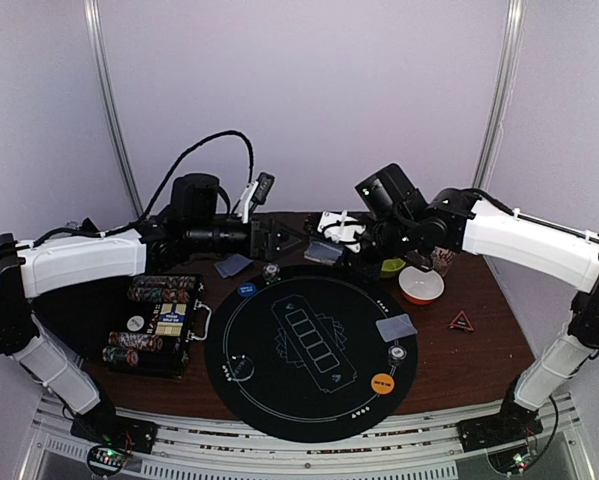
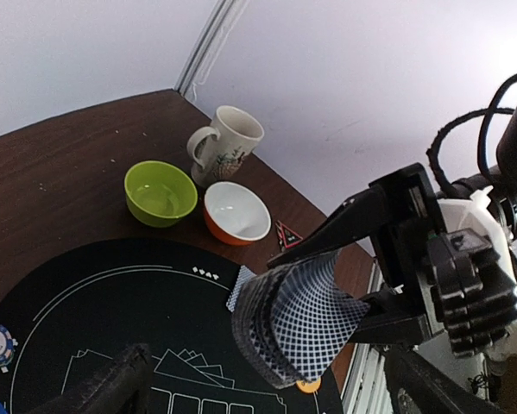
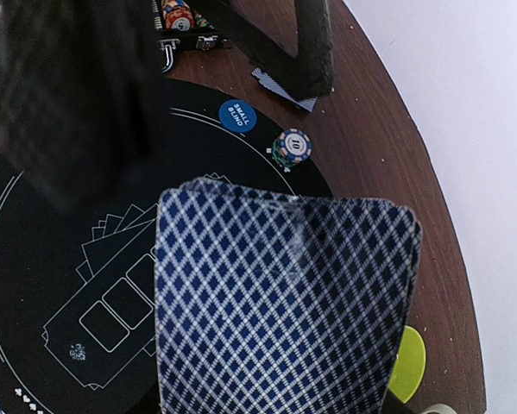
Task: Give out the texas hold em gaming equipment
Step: Pick up the poker card from the face-down deck piles.
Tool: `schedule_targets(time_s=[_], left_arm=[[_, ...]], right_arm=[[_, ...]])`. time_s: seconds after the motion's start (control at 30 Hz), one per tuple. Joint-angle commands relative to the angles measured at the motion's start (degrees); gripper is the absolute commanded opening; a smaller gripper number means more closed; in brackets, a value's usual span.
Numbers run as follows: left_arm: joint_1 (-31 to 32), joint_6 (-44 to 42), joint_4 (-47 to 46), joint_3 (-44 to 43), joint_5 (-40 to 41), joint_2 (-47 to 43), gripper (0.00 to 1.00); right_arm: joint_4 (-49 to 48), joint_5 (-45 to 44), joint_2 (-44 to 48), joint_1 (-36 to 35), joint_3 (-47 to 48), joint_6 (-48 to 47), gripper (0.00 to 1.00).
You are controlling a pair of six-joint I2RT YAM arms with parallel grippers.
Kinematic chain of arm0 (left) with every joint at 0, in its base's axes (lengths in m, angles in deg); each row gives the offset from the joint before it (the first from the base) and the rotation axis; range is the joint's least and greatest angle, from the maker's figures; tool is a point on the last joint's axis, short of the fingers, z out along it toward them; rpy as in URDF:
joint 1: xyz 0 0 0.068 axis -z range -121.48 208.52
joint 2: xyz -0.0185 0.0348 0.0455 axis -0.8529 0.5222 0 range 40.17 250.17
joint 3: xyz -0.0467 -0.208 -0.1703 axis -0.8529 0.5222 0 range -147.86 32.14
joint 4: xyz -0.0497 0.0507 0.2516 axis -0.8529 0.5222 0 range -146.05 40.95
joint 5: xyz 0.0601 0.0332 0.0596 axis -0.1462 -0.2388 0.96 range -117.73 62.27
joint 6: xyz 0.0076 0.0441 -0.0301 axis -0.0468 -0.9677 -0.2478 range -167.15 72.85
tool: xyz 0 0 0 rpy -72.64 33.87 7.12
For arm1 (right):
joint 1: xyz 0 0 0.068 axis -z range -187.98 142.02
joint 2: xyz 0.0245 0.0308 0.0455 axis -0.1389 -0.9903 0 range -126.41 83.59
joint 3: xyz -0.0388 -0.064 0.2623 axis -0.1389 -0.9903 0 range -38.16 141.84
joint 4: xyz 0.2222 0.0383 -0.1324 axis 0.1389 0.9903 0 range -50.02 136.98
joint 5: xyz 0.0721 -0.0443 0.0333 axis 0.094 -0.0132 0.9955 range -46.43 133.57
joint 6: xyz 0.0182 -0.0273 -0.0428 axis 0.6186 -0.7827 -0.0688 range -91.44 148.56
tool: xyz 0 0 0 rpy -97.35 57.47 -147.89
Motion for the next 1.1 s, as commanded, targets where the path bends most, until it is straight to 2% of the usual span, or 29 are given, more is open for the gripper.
schedule_targets(time_s=[0.0, 0.33, 0.6, 0.7, 0.87, 1.07], left_arm=[[-1.57, -2.56, 1.26, -2.01, -5.35, 0.95, 0.93], [-2.26, -4.77, 5.36, -2.55, -1.65, 3.71, 0.82], [-2.24, -5.63, 5.09, -3.15, -3.64, 4.76, 0.80], [-2.29, -6.23, 5.91, -3.11, -3.01, 4.74, 0.74], [-2.28, -8.67, 9.70, -3.96, -0.52, 4.44, 0.56], [-3.04, -10.04, 11.12, -3.39, 2.88, 1.79, 0.51]], right_arm=[[-0.44, 1.05, -1.83, -1.34, 3.30, -0.80, 0.50], [-0.71, 1.05, -4.87, -3.78, 5.43, -1.16, 0.50], [0.12, -0.33, -7.09, -5.13, 7.36, -2.22, 0.50], [0.16, -0.31, -7.44, -5.16, 7.81, -2.42, 0.50], [0.12, -1.17, -7.29, -5.24, 7.67, -2.72, 0.50], [0.12, -1.76, -6.92, -5.20, 7.02, -2.75, 0.50]])
